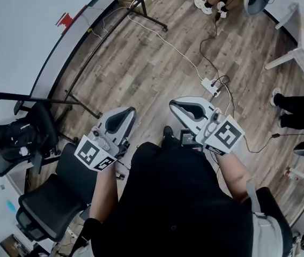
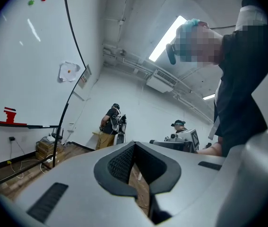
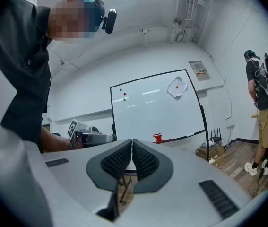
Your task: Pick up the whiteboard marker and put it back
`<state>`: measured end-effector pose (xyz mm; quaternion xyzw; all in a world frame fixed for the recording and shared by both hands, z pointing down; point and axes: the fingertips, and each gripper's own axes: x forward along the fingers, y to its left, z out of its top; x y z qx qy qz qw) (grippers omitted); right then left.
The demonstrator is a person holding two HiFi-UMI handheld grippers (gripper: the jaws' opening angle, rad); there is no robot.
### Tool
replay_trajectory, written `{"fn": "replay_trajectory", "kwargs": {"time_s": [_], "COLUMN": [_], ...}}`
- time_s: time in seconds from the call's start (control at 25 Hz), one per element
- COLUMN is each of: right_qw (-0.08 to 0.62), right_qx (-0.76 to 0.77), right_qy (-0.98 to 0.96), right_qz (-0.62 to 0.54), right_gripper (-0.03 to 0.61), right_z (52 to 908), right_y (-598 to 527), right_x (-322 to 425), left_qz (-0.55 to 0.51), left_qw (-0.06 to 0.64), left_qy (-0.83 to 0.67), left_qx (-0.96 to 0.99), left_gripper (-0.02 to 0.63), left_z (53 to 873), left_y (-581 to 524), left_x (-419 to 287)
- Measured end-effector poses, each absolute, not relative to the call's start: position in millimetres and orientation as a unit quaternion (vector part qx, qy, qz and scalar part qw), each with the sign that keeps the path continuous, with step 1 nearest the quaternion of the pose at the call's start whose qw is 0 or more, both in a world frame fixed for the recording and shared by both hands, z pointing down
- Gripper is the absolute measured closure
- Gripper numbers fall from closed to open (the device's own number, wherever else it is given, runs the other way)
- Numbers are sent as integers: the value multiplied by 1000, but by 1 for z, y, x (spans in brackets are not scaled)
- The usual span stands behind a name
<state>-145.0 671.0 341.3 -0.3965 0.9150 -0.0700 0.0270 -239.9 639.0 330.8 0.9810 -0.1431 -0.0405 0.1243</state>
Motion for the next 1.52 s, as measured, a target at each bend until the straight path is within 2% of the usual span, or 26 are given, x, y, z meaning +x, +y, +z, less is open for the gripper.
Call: {"fn": "replay_trajectory", "kwargs": {"time_s": [0.48,1.04,1.52], "right_qw": [5,-26,-13], "right_qx": [-398,-428,-448], "right_qy": [915,902,890], "right_qz": [-70,-57,-82], "right_gripper": [558,558,558], "right_z": [351,334,358], "right_y": [591,365,247], "right_x": [-127,-128,-74], "left_qz": [-58,-88,-62], "left_qw": [119,105,132], "left_qy": [-152,-136,-115], "left_qx": [980,981,983], "left_gripper": [601,601,601], "left_z": [330,311,340], "left_y": [560,329,201], "left_x": [-225,-240,-178]}}
